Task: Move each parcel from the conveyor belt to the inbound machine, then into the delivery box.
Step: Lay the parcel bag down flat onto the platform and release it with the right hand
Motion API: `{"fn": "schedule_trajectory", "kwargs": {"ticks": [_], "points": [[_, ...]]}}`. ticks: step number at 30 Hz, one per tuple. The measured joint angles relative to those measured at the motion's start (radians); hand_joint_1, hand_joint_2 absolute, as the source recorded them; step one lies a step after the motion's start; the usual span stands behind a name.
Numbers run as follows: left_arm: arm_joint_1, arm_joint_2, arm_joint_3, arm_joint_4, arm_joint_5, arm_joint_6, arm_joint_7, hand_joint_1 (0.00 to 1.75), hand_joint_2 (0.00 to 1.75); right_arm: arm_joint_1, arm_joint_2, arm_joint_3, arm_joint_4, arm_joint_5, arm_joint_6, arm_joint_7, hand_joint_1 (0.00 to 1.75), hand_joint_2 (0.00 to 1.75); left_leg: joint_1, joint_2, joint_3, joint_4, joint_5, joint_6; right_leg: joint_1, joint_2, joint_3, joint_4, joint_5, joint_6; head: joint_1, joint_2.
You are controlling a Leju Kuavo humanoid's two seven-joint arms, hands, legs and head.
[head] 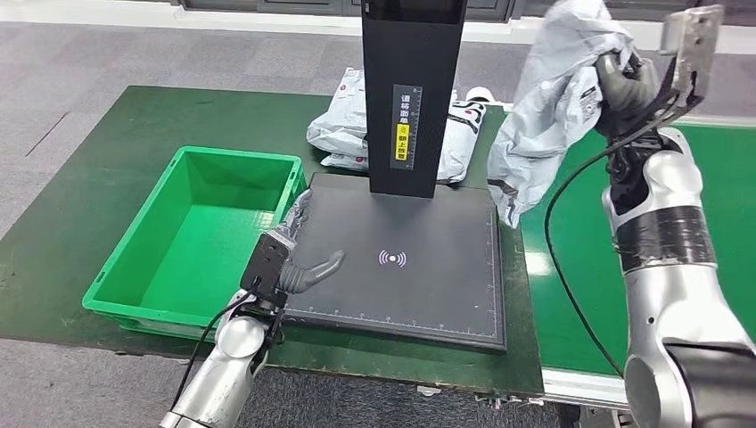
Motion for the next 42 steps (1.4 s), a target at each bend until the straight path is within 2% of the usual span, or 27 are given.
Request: {"fn": "schedule_trajectory", "kwargs": {"ticks": [6,12,20,21,24,25,33,42], "points": [[0.001,0.010,-0.023,-0.006,0.029,0.011,-0.010,0.00,1.75,-0.034,0.051,0.125,0.092,0.033,0.032,0.022,1.75,1.75,0.000,0.001,0.000,0.000,0.000,0.000,0.000,0.000,0.000,0.000,0.000,0.000,0.000,0.000],[0.002,0.023,-0.043,-0.028,0.053,0.031,-0.012,0.00,1.75,0.002,0.131,0.275,0.118,0.046,0.063,0.044,1.75,1.75,0.001,0.002,0.000,0.000,0.000,0.000,0.002,0.002,-0.001,0.000,0.000,0.000,0.000,0.000],[0.005,0.043,-0.053,-0.042,0.075,0.042,-0.013,0.00,1.75,0.047,0.170,0.380,0.114,0.012,0.070,0.065,1.75,1.75,0.002,0.001,0.000,0.000,0.000,0.000,0.002,0.001,-0.001,0.000,0.000,-0.001,0.000,0.000],[0.005,0.045,-0.054,-0.043,0.076,0.043,-0.013,0.00,1.75,0.048,0.171,0.383,0.113,0.010,0.070,0.066,1.58,1.75,0.002,0.001,0.000,0.000,0.000,0.000,0.002,0.001,-0.001,0.000,0.000,-0.001,0.000,0.000],[0.005,0.049,-0.055,-0.044,0.077,0.044,-0.014,0.00,1.75,0.049,0.175,0.388,0.110,0.007,0.069,0.066,0.27,1.75,0.001,0.001,0.000,0.000,0.000,0.000,0.001,0.001,-0.001,0.000,0.000,0.000,0.000,0.000],[0.006,0.050,-0.055,-0.044,0.079,0.046,-0.014,0.00,1.75,0.050,0.176,0.392,0.109,0.007,0.068,0.066,0.00,1.75,0.001,0.001,0.000,0.000,0.000,0.000,0.001,0.001,-0.001,0.000,0.000,0.000,0.000,0.000],[0.006,0.053,-0.055,-0.044,0.096,0.069,-0.023,0.00,1.75,0.081,0.194,0.458,0.101,-0.016,0.046,0.058,0.00,1.75,0.002,0.001,0.000,0.000,0.000,0.000,0.002,0.001,-0.001,0.000,0.000,-0.001,0.000,0.000],[0.006,0.059,-0.055,-0.045,0.102,0.080,-0.031,0.00,1.75,0.096,0.182,0.505,0.101,-0.014,0.043,0.059,0.00,1.75,0.002,0.002,0.000,0.000,0.000,-0.001,0.002,0.001,-0.001,0.000,0.000,-0.001,0.000,0.000]]}}
